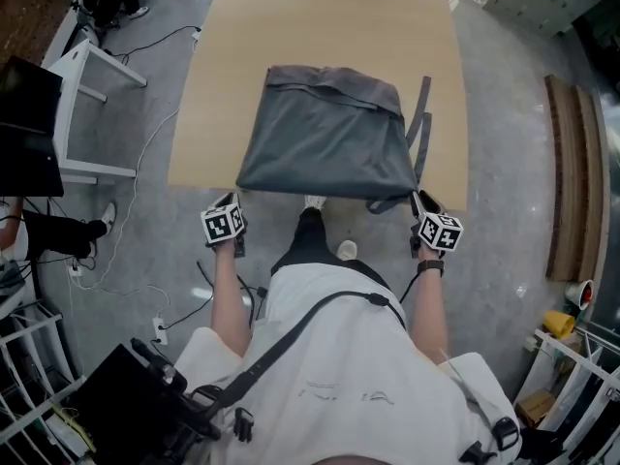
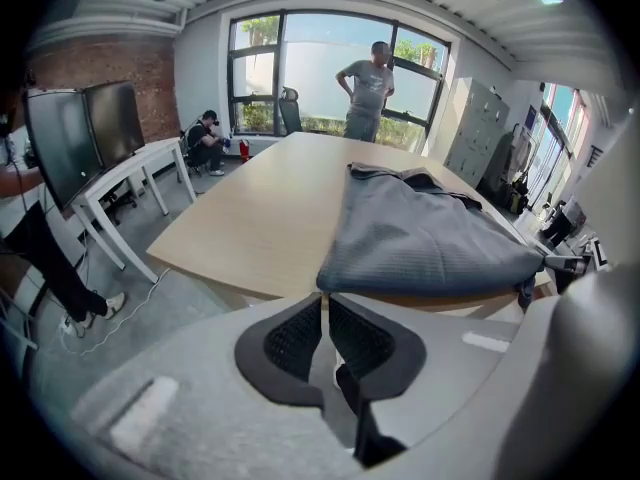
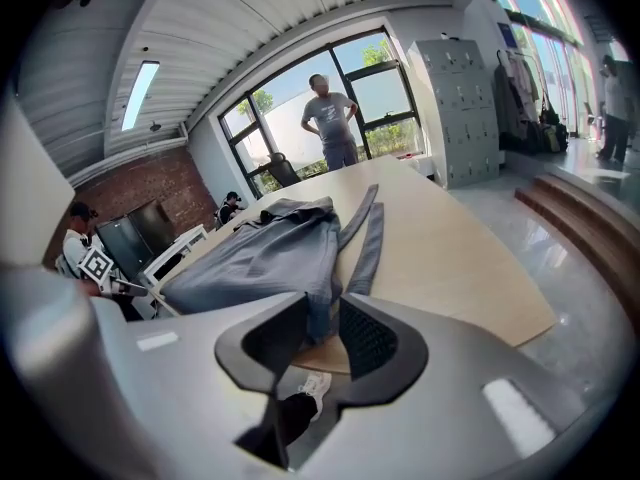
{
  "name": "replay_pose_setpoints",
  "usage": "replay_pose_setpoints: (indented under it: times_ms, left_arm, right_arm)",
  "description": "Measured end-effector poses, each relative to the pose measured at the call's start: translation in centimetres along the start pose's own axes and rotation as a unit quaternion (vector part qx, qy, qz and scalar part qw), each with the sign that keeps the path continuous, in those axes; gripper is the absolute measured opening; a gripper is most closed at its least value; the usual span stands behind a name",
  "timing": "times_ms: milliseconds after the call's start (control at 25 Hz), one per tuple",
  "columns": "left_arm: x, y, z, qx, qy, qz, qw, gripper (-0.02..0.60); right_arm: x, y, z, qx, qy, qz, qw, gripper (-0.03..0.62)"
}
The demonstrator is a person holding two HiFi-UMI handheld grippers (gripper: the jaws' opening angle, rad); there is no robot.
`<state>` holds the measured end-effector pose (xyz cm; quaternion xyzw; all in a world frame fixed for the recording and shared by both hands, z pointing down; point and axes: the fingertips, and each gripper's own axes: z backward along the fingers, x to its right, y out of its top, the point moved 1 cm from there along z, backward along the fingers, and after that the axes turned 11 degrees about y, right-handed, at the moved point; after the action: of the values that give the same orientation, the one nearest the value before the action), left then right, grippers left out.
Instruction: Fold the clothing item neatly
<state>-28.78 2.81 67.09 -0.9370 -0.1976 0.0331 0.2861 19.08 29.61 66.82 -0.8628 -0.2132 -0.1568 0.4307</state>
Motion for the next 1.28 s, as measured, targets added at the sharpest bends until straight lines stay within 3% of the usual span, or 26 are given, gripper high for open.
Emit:
replay_pose_setpoints:
  times_ms: [200, 320, 480, 560, 680, 840, 1000, 1280]
  left_arm:
    - [-0.4, -0.1, 6.0, 0.059, 0.002, 0.036, 0.9976, 0.002]
    - [0.8, 1.6, 8.3, 0.097, -0.032, 0.041, 0.994, 0.002]
    - [4.9, 5.0, 10.9, 0.143, -0.091, 0.0, 0.9855, 0.002]
    - [8.1, 7.6, 12.9, 0.183, -0.126, -0.028, 0.9746, 0.002]
    - [11.8, 11.8, 18.1, 0.26, -0.175, -0.048, 0.9484, 0.0]
    - [12.9, 13.0, 24.3, 0.319, -0.215, -0.07, 0.9203, 0.0]
    - [10.2, 11.3, 26.2, 0.335, -0.223, -0.071, 0.9126, 0.0]
    - [8.6, 7.4, 27.4, 0.331, -0.25, -0.071, 0.9071, 0.0]
  right_arm:
    - [-0.2, 0.3, 3.8, 0.042, -0.04, -0.005, 0.998, 0.078]
    - [-3.6, 1.8, 4.3, 0.069, -0.005, 0.011, 0.998, 0.005]
    - [-11.7, 4.0, 4.9, 0.101, 0.066, 0.05, 0.991, 0.006]
    - [-15.9, 6.0, 5.6, 0.142, 0.083, 0.058, 0.985, 0.006]
    - [-22.3, 8.8, 6.4, 0.184, 0.11, 0.082, 0.973, 0.006]
    - [-30.3, 9.6, 7.2, 0.198, 0.125, 0.136, 0.963, 0.006]
    - [-36.3, 8.5, 7.1, 0.208, 0.123, 0.169, 0.955, 0.006]
    - [-39.0, 5.2, 8.6, 0.192, 0.092, 0.174, 0.961, 0.006]
